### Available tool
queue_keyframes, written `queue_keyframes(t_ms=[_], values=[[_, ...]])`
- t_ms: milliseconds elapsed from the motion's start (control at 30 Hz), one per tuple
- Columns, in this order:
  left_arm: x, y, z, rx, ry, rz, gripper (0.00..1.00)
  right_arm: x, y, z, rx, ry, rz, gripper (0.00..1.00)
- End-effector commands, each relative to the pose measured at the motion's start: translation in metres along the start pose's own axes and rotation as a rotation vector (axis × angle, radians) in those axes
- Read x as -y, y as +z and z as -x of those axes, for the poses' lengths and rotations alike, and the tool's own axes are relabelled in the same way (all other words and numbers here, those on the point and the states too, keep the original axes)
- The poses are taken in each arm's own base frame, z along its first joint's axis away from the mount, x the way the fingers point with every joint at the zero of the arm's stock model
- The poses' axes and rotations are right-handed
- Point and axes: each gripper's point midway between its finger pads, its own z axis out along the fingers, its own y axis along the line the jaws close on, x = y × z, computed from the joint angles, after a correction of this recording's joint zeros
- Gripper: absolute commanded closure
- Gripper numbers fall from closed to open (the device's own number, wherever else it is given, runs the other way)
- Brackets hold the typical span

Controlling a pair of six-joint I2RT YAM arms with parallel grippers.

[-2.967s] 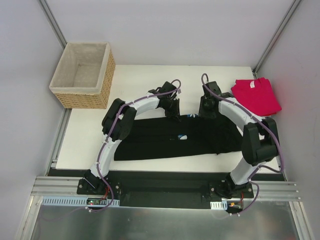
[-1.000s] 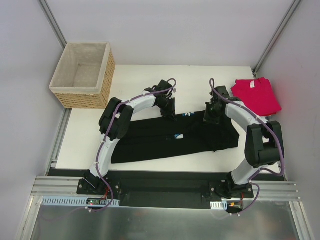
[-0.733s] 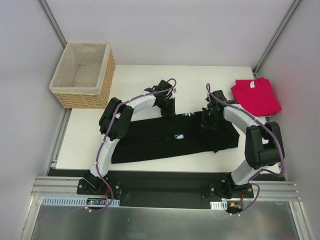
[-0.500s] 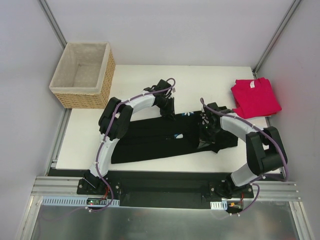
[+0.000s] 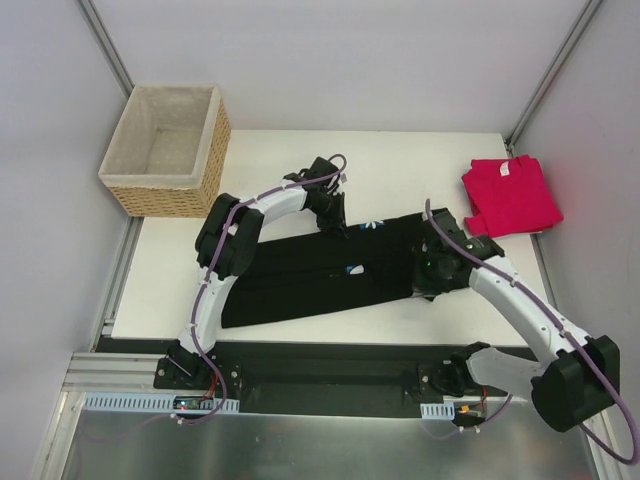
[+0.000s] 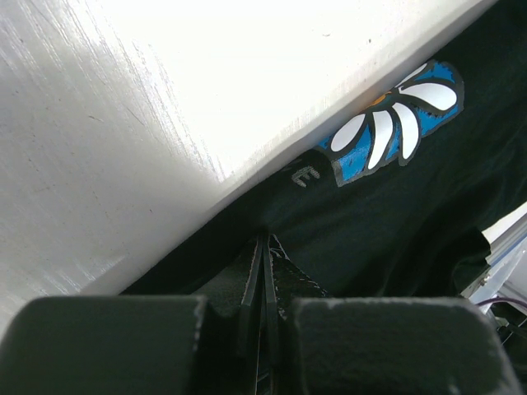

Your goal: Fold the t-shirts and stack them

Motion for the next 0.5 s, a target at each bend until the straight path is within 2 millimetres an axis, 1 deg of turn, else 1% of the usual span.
queue_keyframes(t_ms=[0,33,67,100,133,200,233,300,333,433,467], values=[[-0.026,-0.001,-0.007,-0.015,-0.003,0.091,1.00,0.027,0.008,0.042,0.043,0.031,-0.116,0.97],[-0.025,-0.002,-0.007,-0.015,-0.005,0.091,1.00,0.030,0.013,0.058,0.066,0.052,-0.109,0.97],[-0.026,-0.001,-0.009,-0.019,-0.006,0.091,1.00,0.025,0.016,0.064,0.059,0.055,-0.073,0.97],[-0.027,0.000,-0.010,-0.021,-0.010,0.091,1.00,0.026,0.027,0.070,0.031,0.060,-0.078,0.98],[-0.026,0.000,-0.010,-0.021,-0.012,0.091,1.00,0.022,0.026,0.089,0.065,0.055,-0.057,0.97],[-0.026,0.002,-0.011,-0.025,-0.015,0.091,1.00,0.020,0.034,0.104,0.061,0.053,-0.053,0.98],[-0.026,0.002,-0.011,-0.026,-0.015,0.089,1.00,0.015,0.040,0.117,0.063,0.050,-0.046,0.98],[-0.025,0.003,-0.012,-0.031,-0.020,0.088,1.00,0.011,0.046,0.129,0.071,0.052,-0.039,0.99],[-0.025,0.003,-0.012,-0.031,-0.020,0.088,1.00,0.008,0.048,0.140,0.080,0.052,-0.038,0.99],[-0.025,0.002,-0.013,-0.032,-0.020,0.089,1.00,0.004,0.050,0.151,0.084,0.062,-0.029,0.99],[-0.026,0.002,-0.013,-0.032,-0.020,0.089,1.00,0.000,0.048,0.158,0.099,0.063,-0.017,0.99]])
